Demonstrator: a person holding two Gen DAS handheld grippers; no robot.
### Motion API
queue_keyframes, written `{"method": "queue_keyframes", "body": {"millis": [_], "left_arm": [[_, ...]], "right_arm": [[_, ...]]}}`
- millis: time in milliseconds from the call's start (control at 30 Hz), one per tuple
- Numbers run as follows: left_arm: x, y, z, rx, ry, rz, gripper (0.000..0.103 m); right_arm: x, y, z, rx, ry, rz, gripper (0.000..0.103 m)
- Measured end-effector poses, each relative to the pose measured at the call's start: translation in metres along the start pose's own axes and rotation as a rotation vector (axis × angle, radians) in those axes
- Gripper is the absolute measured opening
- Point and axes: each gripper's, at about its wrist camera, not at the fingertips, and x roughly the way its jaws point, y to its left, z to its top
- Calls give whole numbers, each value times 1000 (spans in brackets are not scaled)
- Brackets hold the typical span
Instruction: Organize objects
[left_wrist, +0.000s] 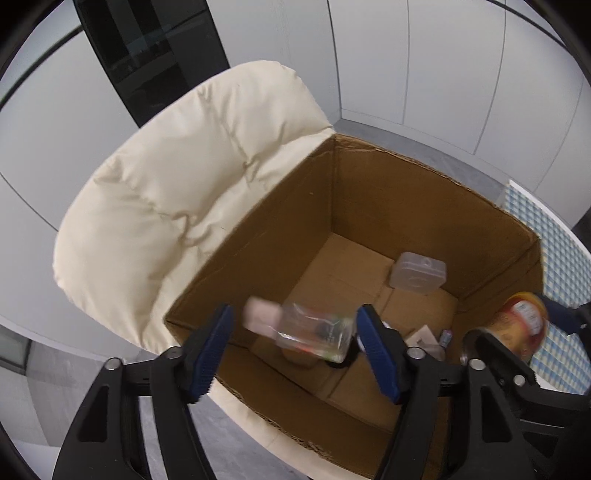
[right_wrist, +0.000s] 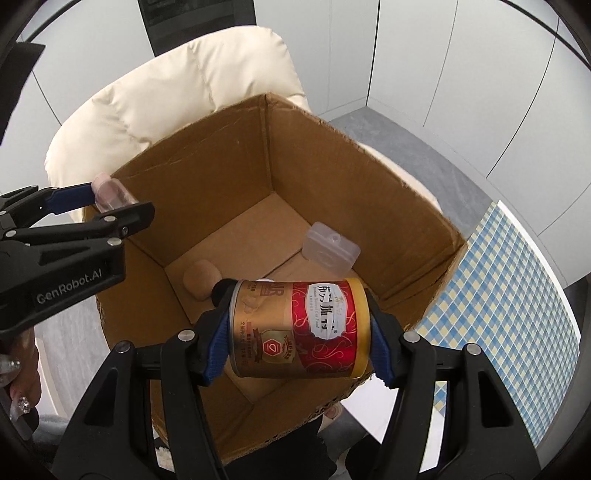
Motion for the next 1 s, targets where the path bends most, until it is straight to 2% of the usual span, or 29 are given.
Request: {"method": "queue_keyframes", "body": {"millis": [33,67,100,133,200,300,600,767,867,933,1000], "left_arm": [[-1,1,0,-4,-7,-7,79],[-2,2,1,-8,-9,-15,87],[-3,3,1,-14,-10,-24,90],[-4,3,1,-19,-11,-31,94],[-5,2,1,-16,-14,-32,94],[-5,0,1,-6,-11,-32,94],[-8,-5,-1,17,-16,-57,94],[-13,-11,-5,32,5,-112,94],[-21,-15,-7,28,6,-131,94],[-30,-23,-8,57,-1,-133,94],[-40,-31,-11,85,0,-143,94]], "right_arm": [[-2,-1,1,2,-6,-15,76],[-3,-1,2,4,-10,-31,90],[-6,-1,3,8,-18,-48,97],[-9,-2,4,16,-35,-61,97],[-18,-5,4,34,-54,-51,97],[-22,-10,4,64,-54,-34,97],[-37,-25,-8,140,-33,-74,97],[-53,-42,-20,272,-26,-107,97],[-60,-57,-28,369,17,-94,97],[-71,-66,-36,413,-2,-85,97],[-83,-70,-43,444,-17,-128,97]]}}
